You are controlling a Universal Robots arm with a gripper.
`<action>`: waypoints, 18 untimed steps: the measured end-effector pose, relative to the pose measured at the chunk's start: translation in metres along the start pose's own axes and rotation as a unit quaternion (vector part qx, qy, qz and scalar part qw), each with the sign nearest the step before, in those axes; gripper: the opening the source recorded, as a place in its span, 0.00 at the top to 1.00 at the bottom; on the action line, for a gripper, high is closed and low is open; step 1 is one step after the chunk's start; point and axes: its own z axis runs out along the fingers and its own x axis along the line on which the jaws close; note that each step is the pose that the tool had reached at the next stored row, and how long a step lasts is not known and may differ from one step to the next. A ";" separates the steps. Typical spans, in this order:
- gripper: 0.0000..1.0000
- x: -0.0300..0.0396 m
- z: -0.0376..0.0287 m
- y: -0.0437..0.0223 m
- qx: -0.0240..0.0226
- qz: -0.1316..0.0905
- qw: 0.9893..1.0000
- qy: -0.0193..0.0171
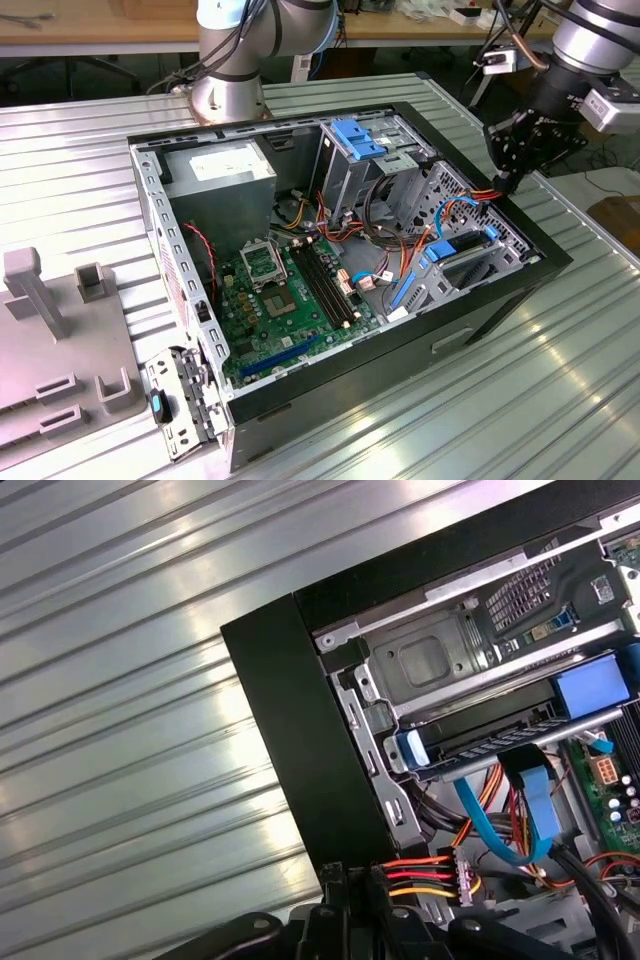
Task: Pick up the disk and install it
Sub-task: 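Insert the first disk wire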
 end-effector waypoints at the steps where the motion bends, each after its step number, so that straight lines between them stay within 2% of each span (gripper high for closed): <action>1: 0.82 0.0000 -0.0001 0.0001 0.000 0.000 1.000 0.000; 3: 0.82 0.0007 -0.0093 0.0000 0.000 0.000 1.000 0.000; 6: 0.82 0.0008 -0.0100 0.0000 0.000 0.003 1.000 0.000; 10: 0.82 0.0012 -0.0164 -0.0001 0.000 0.004 1.000 0.000; 12: 0.82 0.0013 -0.0166 -0.0001 -0.001 0.010 1.000 0.000; 15: 0.82 0.0012 -0.0163 -0.0001 -0.003 0.036 0.999 0.000; 16: 0.82 0.0012 -0.0156 -0.0001 -0.005 0.062 0.998 0.001; 18: 0.82 0.0011 -0.0152 -0.0001 -0.006 0.076 0.997 0.001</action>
